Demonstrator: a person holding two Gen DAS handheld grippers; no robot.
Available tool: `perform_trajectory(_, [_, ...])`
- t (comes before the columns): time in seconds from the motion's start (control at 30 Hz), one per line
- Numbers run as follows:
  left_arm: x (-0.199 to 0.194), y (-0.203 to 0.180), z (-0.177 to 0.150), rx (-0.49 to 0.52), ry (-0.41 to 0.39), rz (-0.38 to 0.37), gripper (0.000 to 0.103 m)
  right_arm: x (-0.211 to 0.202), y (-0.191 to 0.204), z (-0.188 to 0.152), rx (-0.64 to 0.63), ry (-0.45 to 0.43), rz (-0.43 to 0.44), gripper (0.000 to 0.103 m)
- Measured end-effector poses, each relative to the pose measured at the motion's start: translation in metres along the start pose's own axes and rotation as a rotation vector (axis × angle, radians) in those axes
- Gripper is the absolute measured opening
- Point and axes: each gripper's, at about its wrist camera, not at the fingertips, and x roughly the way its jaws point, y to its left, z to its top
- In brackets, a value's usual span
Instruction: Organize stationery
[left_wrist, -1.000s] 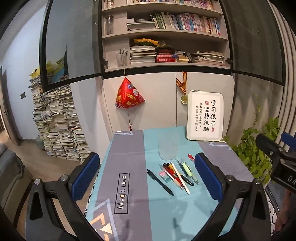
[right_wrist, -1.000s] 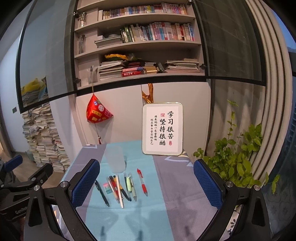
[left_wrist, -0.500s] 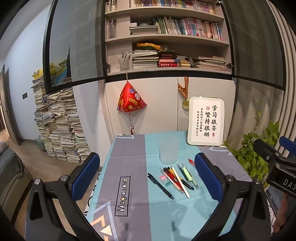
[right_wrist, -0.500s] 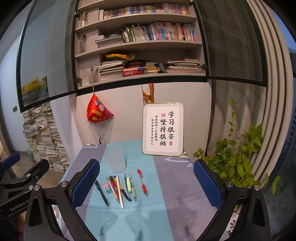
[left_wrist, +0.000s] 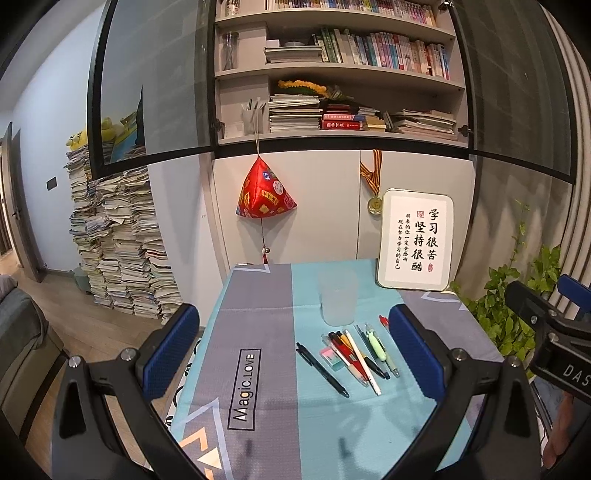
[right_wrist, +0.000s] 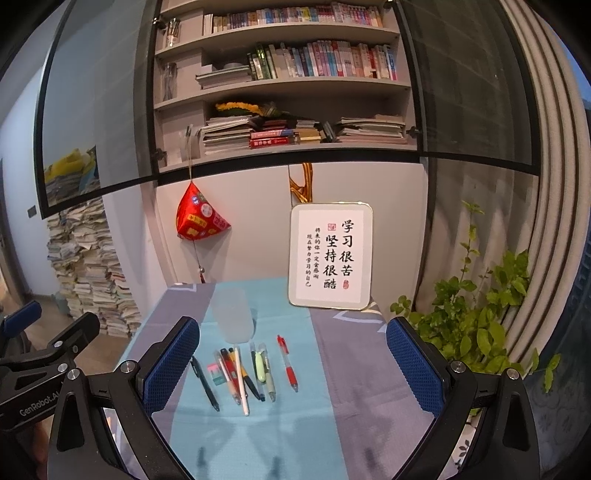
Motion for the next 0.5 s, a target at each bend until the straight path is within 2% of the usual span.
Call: perform_trajectory(0.5, [0.014,-0.003,-0.003,0.002,0.034,-0.003,0.102,0.013,-0.001,0.002,0.001,0.032,0.004,0.101])
